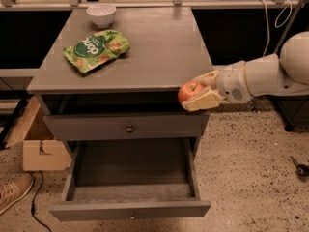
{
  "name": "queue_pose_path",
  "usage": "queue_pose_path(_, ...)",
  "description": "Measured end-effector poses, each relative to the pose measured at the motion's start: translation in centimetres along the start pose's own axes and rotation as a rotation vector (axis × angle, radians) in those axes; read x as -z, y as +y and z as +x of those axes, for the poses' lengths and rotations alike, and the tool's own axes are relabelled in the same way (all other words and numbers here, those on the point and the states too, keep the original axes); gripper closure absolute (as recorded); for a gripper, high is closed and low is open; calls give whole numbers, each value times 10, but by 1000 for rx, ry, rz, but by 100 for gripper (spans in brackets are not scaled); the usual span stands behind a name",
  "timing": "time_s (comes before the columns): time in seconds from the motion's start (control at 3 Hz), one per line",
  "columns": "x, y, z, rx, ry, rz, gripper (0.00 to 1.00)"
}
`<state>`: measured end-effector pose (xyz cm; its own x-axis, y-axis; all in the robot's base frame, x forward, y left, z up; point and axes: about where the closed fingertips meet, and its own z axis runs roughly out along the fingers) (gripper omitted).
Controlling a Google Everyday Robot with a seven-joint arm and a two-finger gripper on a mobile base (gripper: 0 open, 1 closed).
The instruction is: Place apple into middle drawer
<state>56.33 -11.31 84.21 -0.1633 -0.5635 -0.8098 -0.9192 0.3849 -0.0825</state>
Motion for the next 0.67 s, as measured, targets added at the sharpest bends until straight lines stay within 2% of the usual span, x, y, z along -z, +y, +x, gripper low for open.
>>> queue_pose_path(0.33,0,0,0,0,0,0,100)
queue_pose_path(0.67,-16,16,33,-62,16,-21,100)
